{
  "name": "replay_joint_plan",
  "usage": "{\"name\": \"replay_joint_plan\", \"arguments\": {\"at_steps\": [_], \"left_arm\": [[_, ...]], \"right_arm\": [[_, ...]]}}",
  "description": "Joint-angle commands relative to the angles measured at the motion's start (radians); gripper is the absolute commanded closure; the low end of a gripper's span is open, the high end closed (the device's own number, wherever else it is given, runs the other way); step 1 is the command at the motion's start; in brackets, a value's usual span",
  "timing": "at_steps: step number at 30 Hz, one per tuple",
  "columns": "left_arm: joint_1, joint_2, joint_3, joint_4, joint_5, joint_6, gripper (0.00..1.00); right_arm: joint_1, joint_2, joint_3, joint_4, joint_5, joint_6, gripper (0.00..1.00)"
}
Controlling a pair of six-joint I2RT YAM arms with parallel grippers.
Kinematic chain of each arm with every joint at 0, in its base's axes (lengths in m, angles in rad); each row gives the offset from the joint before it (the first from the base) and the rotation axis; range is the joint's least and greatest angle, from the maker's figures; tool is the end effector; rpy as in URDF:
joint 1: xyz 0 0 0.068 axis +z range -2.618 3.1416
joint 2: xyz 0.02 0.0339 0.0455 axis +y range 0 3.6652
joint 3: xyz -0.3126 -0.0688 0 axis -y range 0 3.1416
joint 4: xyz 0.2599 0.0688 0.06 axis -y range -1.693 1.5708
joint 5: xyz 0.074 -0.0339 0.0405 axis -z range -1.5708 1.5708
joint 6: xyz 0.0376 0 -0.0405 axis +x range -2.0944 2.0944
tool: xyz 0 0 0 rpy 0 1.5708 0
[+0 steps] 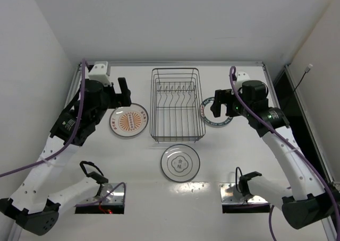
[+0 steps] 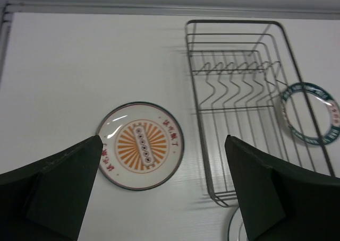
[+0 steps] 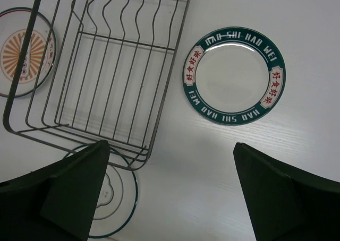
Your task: Load the plates into the dish rack
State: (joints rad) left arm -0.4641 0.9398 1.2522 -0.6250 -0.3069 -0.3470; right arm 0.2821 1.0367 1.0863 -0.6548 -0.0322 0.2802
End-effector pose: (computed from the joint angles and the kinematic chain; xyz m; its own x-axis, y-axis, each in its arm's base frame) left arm 0.1562 -0.0655 0.4691 -0.3163 -0.2042 -0.9264 0.0660 0.9695 -0.2362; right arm 0.2006 0.0594 0.3919 -0.6091 0.1112 -0.7852 -0.1407 0.9593 0.2450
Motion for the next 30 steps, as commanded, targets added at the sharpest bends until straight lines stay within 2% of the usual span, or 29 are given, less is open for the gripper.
{"name": "replay_joint_plan", "arguments": {"at_steps": [1, 3, 6, 9, 13, 14, 17, 18, 20, 21, 24, 29, 30], "left_arm": [[0.004, 0.027, -0.025, -0.076, -0.22, -0.056, 0.0], [0.033, 0.027, -0.066, -0.058, -0.206, -0.102, 0.0], [0.045, 0.027, -0.126, 0.022, 0.07, 0.044, 0.0], [0.045, 0.037, -0.154, 0.031, 0.106, 0.045, 0.0], [0.068, 0.076, -0.197, 0.053, 0.094, 0.002, 0.0], [0.082, 0.067, -0.212, 0.062, 0.094, -0.009, 0.0], [0.091, 0.021, -0.258, 0.093, 0.01, -0.038, 0.0], [0.1, -0.017, -0.289, 0.093, -0.027, -0.087, 0.0], [0.101, -0.051, -0.312, 0.074, -0.12, -0.133, 0.0], [0.101, -0.088, -0.333, 0.065, -0.136, -0.151, 0.0], [0.101, -0.162, -0.382, 0.117, -0.087, -0.115, 0.0], [0.101, -0.211, -0.404, 0.101, -0.089, -0.106, 0.0], [0.101, -0.211, -0.395, 0.1, -0.078, -0.106, 0.0]], "right_arm": [[-0.003, 0.003, 0.029, 0.015, 0.055, 0.042, 0.0], [-0.003, 0.025, 0.029, 0.024, 0.034, 0.027, 0.0], [-0.012, 0.087, 0.064, 0.003, 0.003, -0.012, 0.0], [-0.052, 0.167, 0.089, -0.035, -0.081, -0.022, 0.0], [-0.128, 0.226, 0.089, 0.004, -0.14, 0.013, 0.0], [-0.185, 0.265, 0.101, 0.004, -0.14, 0.028, 0.0], [-0.305, 0.34, 0.066, 0.053, -0.303, 0.063, 0.0], [-0.396, 0.364, 0.055, 0.053, -0.396, 0.076, 0.0], [-0.489, 0.422, 0.008, 0.092, -0.506, 0.1, 0.0], [-0.568, 0.477, -0.015, 0.116, -0.599, 0.1, 0.0], [-0.68, 0.566, -0.086, 0.205, -0.691, 0.128, 0.0], [-0.732, 0.726, -0.118, 0.294, -0.712, 0.166, 0.03], [-0.732, 0.741, -0.108, 0.303, -0.712, 0.177, 0.08]]}}
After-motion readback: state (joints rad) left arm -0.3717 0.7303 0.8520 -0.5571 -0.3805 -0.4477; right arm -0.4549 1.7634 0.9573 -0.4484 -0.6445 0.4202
